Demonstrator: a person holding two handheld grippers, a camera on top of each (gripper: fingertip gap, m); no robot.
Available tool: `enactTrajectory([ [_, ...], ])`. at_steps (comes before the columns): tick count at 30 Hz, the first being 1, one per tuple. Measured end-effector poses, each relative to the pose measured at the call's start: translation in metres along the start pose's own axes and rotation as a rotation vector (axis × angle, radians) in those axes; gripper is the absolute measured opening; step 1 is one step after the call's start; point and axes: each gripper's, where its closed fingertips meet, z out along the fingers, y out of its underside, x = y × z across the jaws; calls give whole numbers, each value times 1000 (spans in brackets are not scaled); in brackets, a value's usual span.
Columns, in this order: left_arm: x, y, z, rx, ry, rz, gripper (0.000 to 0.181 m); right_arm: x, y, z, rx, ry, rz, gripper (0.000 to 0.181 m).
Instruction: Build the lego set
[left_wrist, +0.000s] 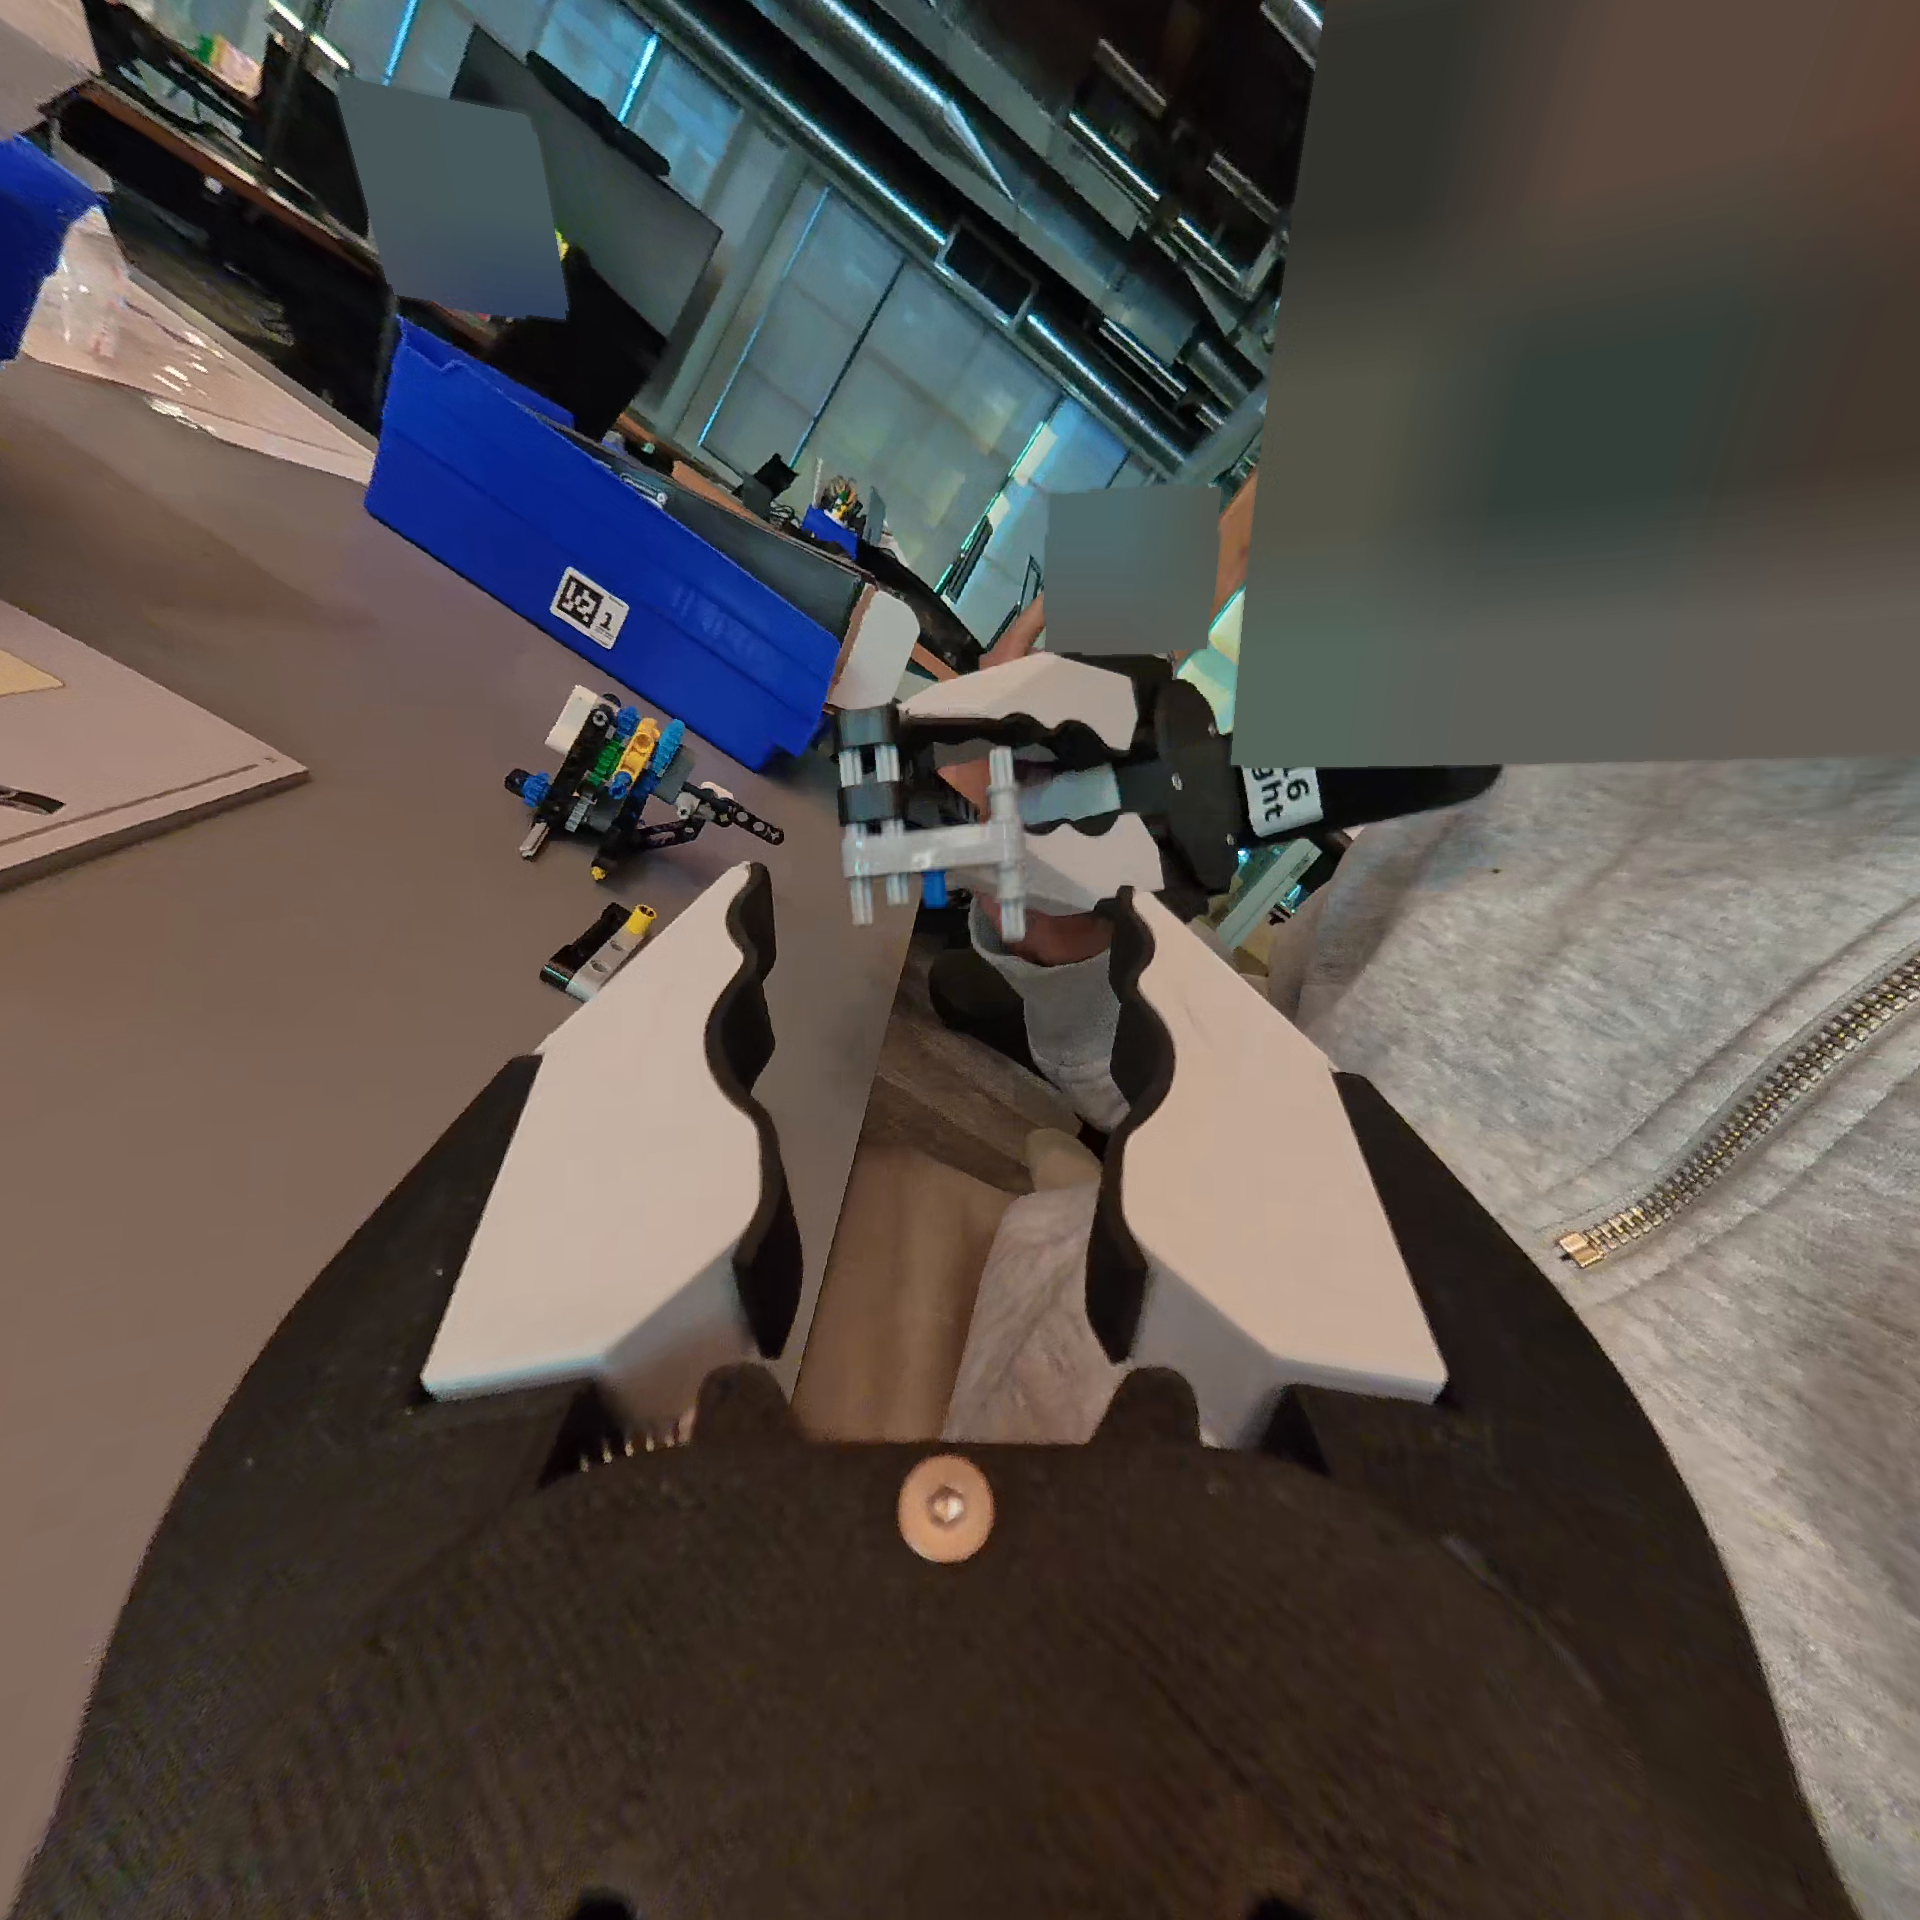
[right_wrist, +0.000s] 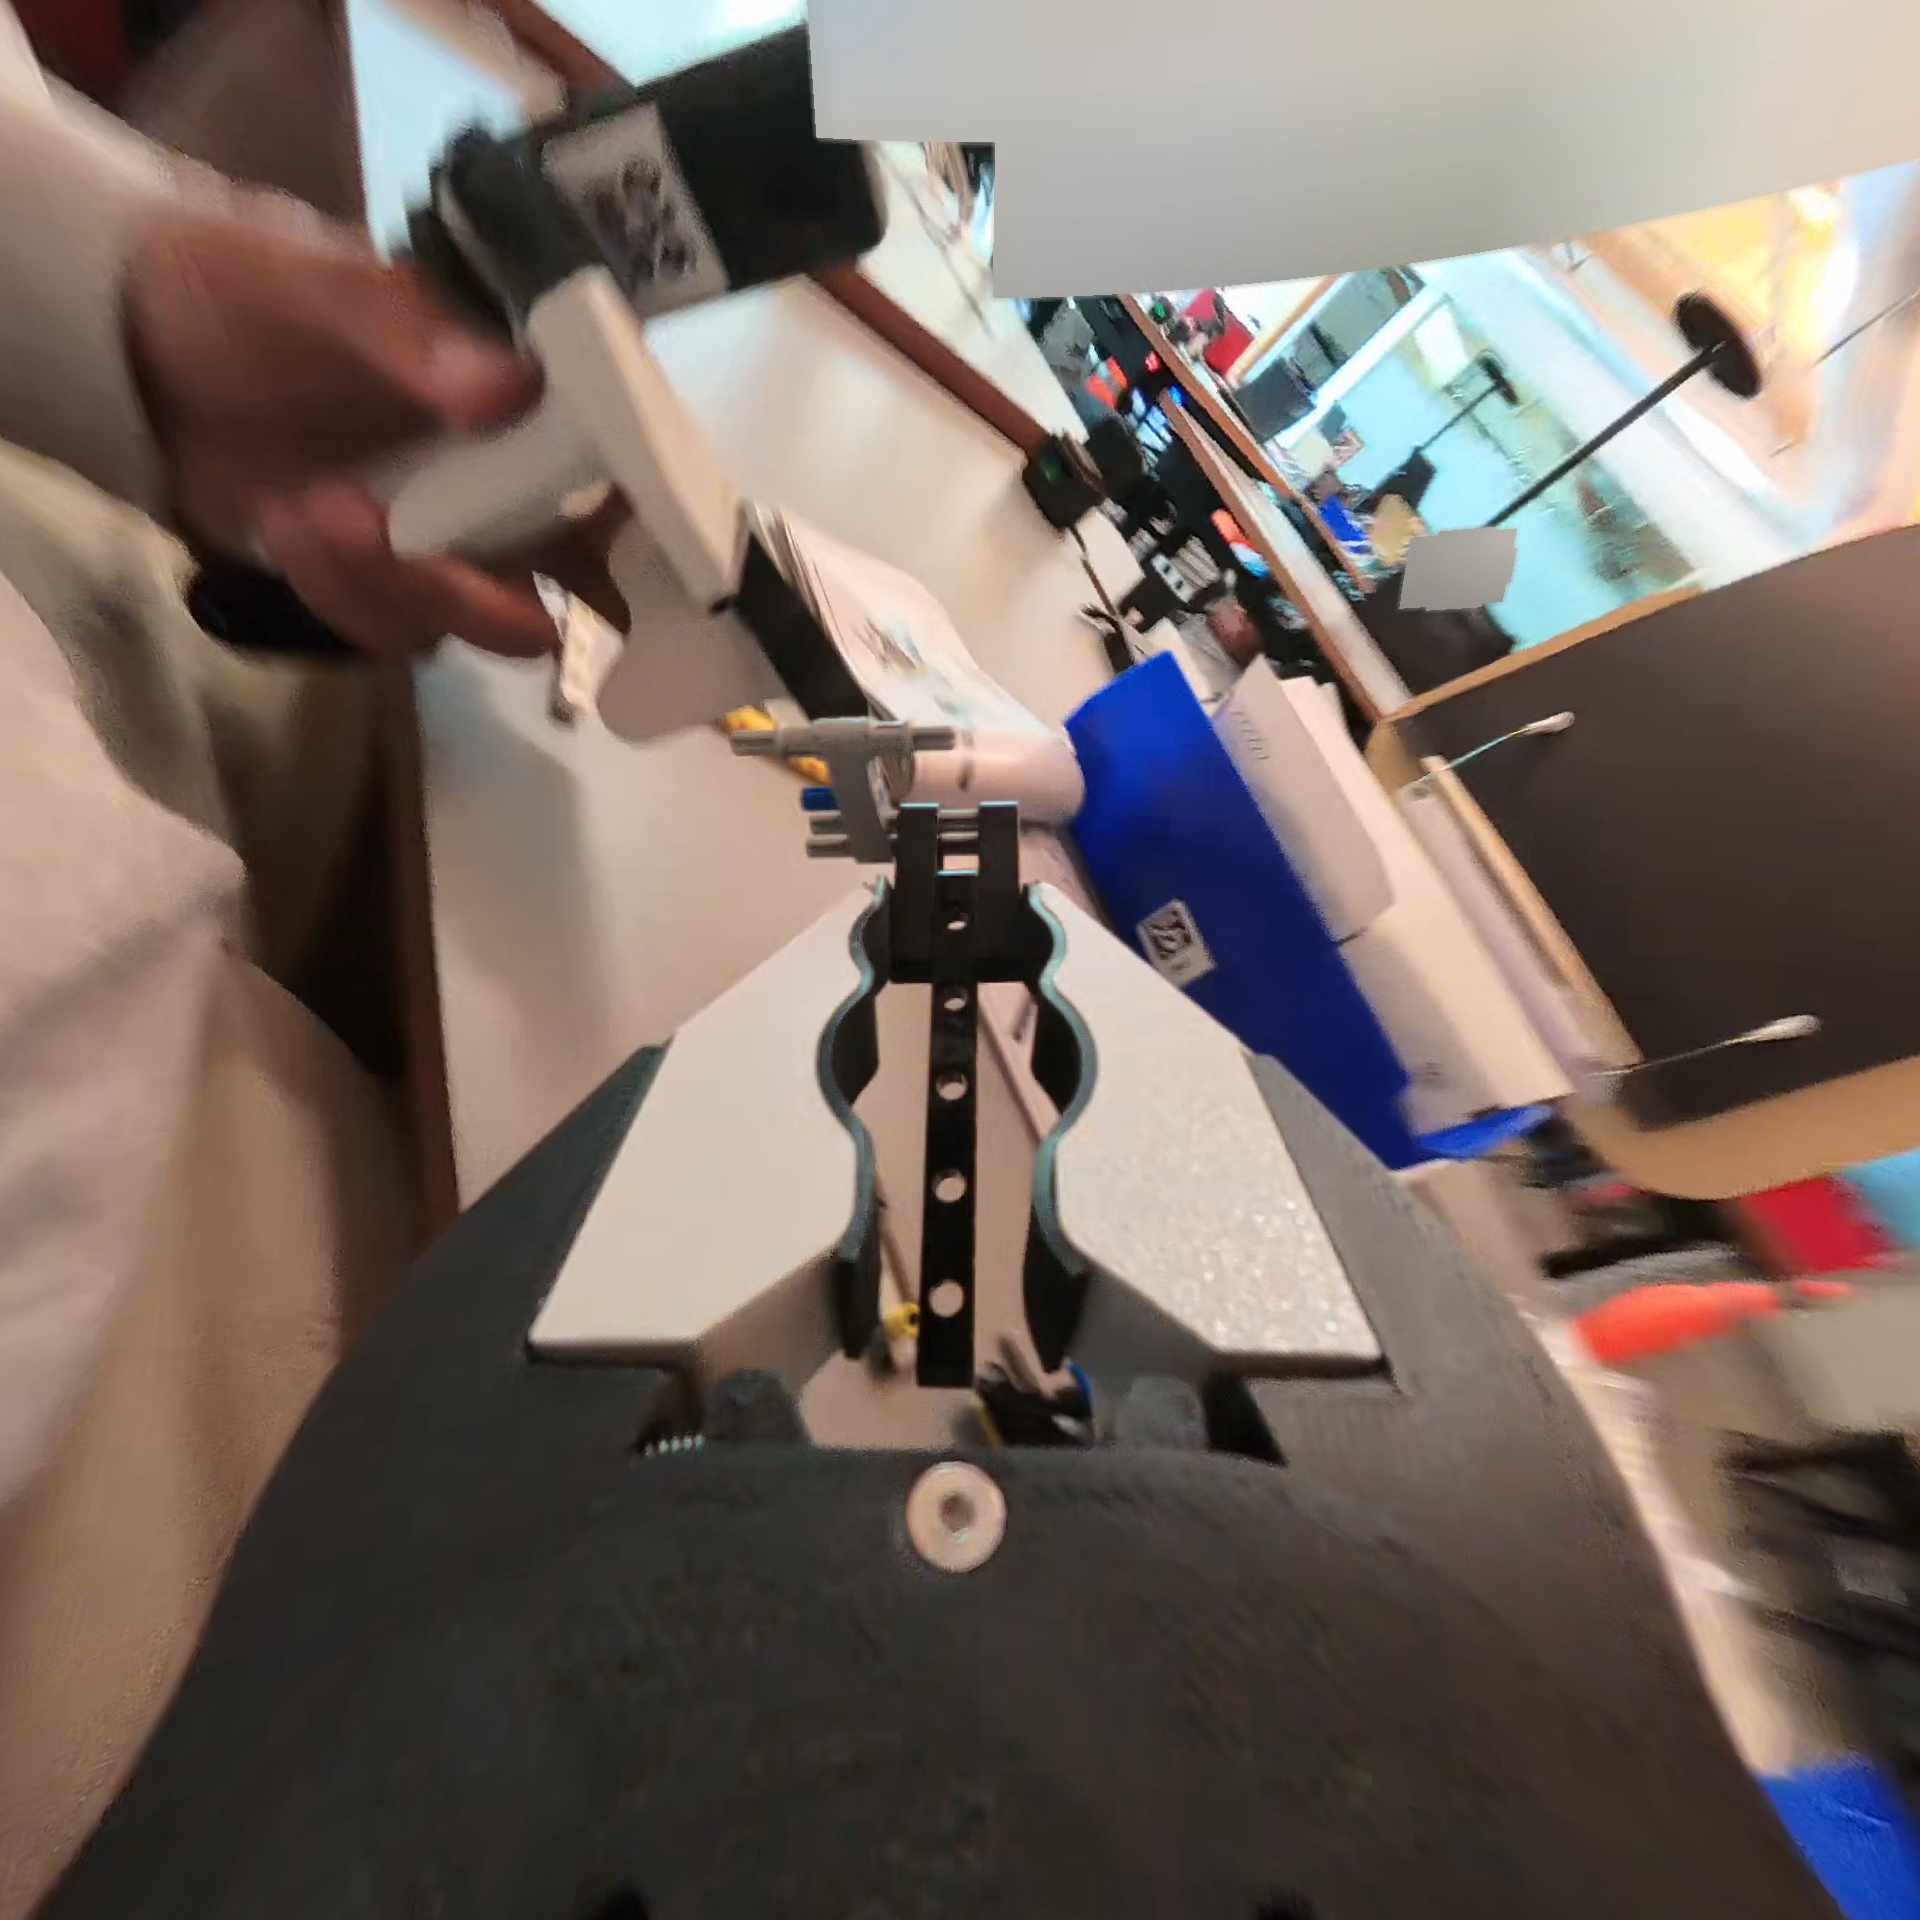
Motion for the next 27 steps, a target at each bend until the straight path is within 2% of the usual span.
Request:
enactTrajectory([
  [4, -2, 4, 2, -11, -5, -2, 61, -5, 5, 2, -52, 28, -117, 23],
  [5, -3, 5, 3, -17, -9, -16, 52, -6, 5, 3, -55, 33, -129, 23],
  [6, -8, 8, 4, -22, -36, -46, 24, -7, 6, 4, -60, 32, -116, 23],
  [7, -14, 11, 6, -21, -66, -57, 22, -10, 7, 6, -70, 13, -85, 23],
  [8, -21, 14, 7, -26, -101, -66, 26, -13, 11, 10, -86, 1, -69, 23],
  [10, -25, 5, 3, 2, -140, -38, 45, -10, 27, 14, -167, 20, -67, 23],
  [11, -29, 1, -1, 10, -168, -27, 47, -8, 35, 14, -196, 20, -51, 24],
  [17, -28, -7, -12, -1, -174, -11, 45, 0, 46, 12, -164, -39, 213, 24],
  [22, -24, 0, -8, -37, -166, 2, 44, -2, 52, 10, -143, -106, 390, 23],
  [27, -18, 12, -5, -114, -148, -3, 37, -6, 52, 5, -132, -137, 473, 23],
])
